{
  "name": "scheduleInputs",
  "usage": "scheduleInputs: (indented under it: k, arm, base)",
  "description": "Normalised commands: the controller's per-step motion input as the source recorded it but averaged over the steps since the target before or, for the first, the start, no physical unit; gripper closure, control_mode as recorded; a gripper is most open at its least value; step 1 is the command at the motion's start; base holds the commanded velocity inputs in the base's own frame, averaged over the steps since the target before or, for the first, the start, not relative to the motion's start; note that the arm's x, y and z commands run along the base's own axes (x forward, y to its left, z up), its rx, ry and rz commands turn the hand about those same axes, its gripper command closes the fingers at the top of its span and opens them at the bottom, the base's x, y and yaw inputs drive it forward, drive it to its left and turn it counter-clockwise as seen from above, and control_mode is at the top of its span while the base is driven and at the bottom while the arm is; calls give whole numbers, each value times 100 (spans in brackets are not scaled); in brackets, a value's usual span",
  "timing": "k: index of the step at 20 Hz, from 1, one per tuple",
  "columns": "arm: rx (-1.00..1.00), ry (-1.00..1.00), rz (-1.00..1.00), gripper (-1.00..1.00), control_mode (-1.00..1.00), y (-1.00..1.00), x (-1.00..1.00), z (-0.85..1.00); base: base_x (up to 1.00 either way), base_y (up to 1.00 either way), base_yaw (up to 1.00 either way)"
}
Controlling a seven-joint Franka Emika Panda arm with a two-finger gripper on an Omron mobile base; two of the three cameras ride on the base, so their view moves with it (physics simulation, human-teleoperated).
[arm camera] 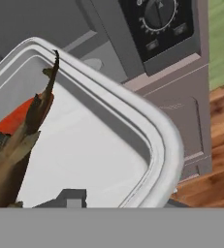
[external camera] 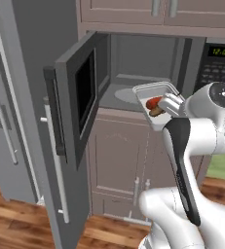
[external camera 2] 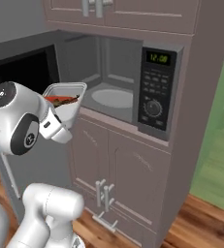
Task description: Place the tupperware containing the fish and carrot meal in the microwave. Close the microwave door and press the start button to reheat the meal.
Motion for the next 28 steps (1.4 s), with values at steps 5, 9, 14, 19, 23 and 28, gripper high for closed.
scheduleInputs:
  k: [5,9,14,19,23,28]
  arm:
    - [0,0,0,100,100,0,0,0]
    - [0,0,0,100,100,0,0,0]
    - [0,0,0,100,100,0,0,0]
    - [0,0,0,100,100,0,0,0]
    - [0,0,0,100,100,0,0,0]
    - [0,0,0,100,100,0,0,0]
  base:
    - [49,-1,0]
    - [45,0,0]
    - [47,5,0]
    - [32,22,-1]
    - [10,34,-7]
    - [10,29,-12]
